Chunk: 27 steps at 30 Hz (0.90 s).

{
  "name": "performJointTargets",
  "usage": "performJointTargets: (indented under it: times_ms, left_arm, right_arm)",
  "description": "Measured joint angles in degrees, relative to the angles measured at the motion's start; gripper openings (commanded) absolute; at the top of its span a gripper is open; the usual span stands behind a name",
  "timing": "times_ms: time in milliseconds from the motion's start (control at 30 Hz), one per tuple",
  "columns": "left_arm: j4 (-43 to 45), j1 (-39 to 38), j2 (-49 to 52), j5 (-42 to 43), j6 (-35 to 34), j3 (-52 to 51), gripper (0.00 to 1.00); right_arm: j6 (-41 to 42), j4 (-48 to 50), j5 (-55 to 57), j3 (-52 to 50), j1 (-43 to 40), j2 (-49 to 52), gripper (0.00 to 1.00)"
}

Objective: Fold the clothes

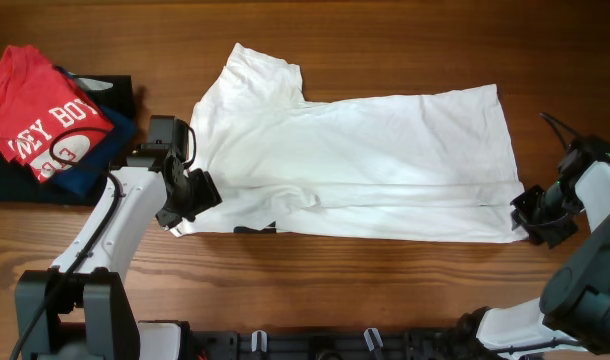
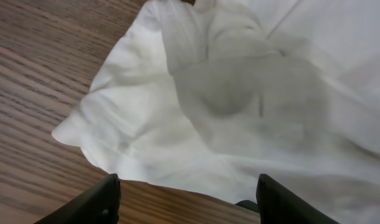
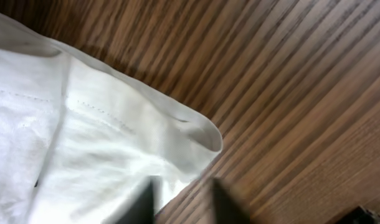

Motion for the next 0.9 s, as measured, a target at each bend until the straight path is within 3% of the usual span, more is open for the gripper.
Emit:
performJointTargets:
  times_ms: [233, 433, 600, 900]
  left_arm:
    - [5.9, -0.13, -6.56, 6.16, 2.4, -0.11, 0.68]
    - [6.25, -2.05, -7.43, 8.66, 3.28, -0.11, 0.68]
    - [6.25, -2.6, -7.41, 9.14, 3.28, -0.11, 0.68]
    - [6.27, -2.6, -7.41, 9.16, 3.28, -0.11, 0.69]
  right_arm:
    - [-3.15, 6.1, -4.68, 0.0, -0.02, -0.74, 0.18]
    - [-4.79, 10.45, -10.34, 0.0, -0.02, -0.74, 0.09]
    - [-5.18, 8.13, -10.64, -0.22, -0.02, -0.74, 0.1]
    - [-5.18, 13.31, -10.62, -4.72, -0.02, -0.74, 0.1]
